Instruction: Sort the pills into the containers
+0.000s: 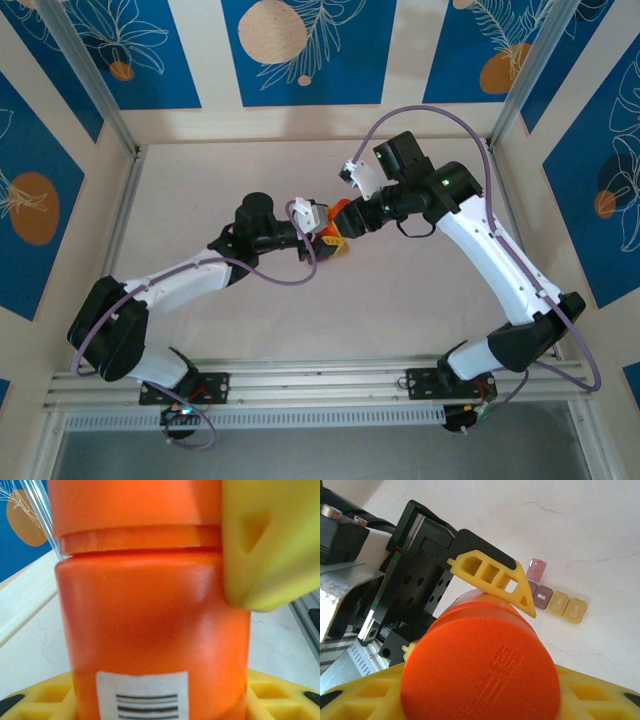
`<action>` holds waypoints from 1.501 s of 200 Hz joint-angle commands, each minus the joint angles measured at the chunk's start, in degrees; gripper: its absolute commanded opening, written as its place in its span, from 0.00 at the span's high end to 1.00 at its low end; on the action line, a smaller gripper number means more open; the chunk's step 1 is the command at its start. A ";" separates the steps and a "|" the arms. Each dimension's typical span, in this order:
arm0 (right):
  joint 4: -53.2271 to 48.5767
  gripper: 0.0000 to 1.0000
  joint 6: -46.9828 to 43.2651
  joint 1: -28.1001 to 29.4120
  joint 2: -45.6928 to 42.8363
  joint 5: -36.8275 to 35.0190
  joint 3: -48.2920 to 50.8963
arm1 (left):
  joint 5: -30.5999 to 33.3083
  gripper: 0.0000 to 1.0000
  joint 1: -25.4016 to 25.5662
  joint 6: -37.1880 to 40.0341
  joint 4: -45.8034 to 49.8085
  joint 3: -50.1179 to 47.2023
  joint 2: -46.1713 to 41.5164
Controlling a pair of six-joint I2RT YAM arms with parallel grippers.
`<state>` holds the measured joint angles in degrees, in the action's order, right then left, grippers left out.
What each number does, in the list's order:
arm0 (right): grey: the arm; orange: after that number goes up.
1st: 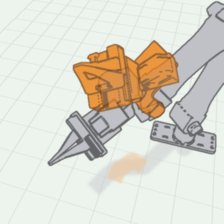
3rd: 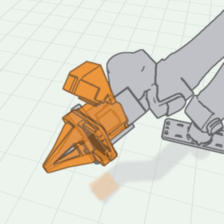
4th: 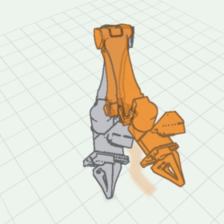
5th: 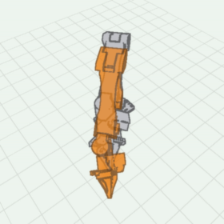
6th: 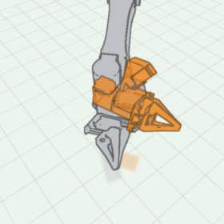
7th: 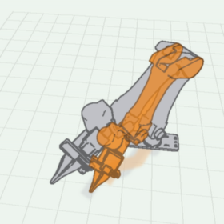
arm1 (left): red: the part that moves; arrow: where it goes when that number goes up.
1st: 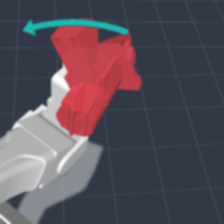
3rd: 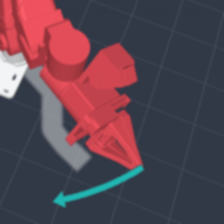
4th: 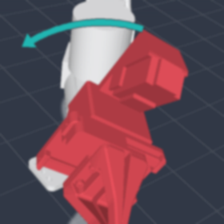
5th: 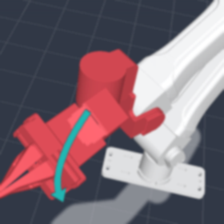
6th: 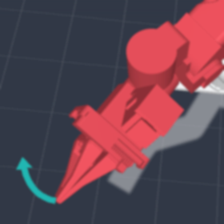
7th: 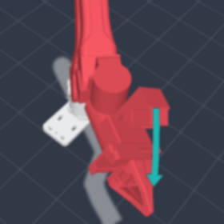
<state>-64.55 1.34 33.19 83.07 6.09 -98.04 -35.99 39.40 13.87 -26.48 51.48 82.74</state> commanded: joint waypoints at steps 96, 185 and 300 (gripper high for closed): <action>-1.16 0.31 -0.64 -0.58 -4.21 -0.80 -1.89 | 2.17 1.00 -0.38 -4.34 -7.83 -3.17 1.47; 31.39 0.32 24.48 4.69 -14.13 -19.78 13.56 | 13.16 1.00 -1.02 -21.34 -27.23 -7.04 3.36; 32.28 0.36 17.28 3.96 -6.54 -16.35 11.35 | 8.73 1.00 -1.04 -23.62 -27.88 -5.28 4.36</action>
<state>-33.54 19.97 37.98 76.95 -10.33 -85.93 -25.02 38.74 -8.71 -51.53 45.04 87.53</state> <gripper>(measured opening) 0.660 0.527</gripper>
